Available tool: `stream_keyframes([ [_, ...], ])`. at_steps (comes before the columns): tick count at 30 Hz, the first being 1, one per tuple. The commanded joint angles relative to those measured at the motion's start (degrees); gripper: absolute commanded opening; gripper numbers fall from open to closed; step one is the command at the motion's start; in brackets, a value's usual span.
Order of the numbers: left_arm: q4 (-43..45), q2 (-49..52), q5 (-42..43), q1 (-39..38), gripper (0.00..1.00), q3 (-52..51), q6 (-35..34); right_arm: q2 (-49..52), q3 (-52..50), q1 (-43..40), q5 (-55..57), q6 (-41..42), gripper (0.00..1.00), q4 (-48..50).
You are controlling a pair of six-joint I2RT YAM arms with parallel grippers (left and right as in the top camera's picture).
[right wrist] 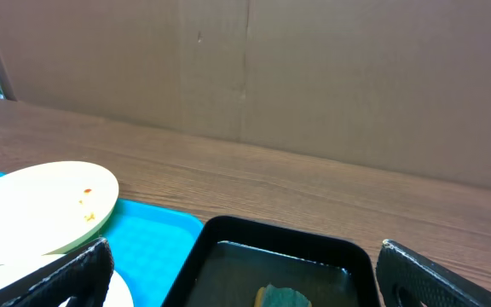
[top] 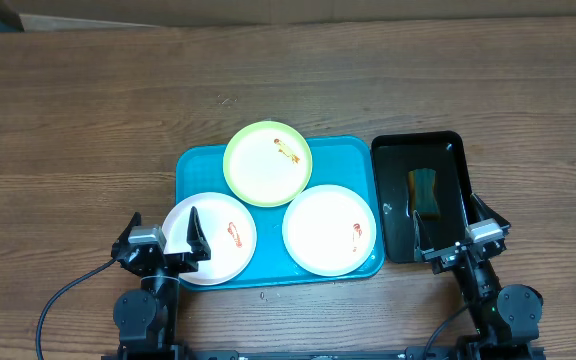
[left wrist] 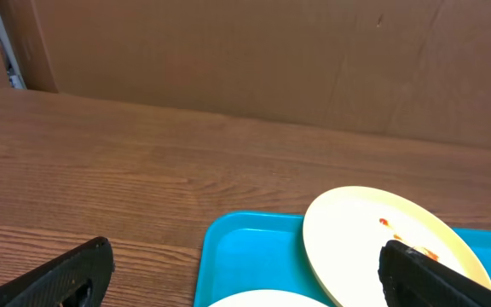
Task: Clean dirty plates on tray and stack at the side
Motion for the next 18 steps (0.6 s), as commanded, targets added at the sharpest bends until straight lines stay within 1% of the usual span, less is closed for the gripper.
stream_keyframes([
  [1, 0.0, -0.6, -0.3, -0.1, 1.0, -0.2, 1.1, -0.7, -0.6, -0.3, -0.3, -0.2, 1.0, 0.3],
  [18, 0.0, -0.6, -0.4, -0.1, 1.0, -0.2, 1.1, -0.7, -0.6, -0.3, -0.3, -0.2, 1.0, 0.3],
])
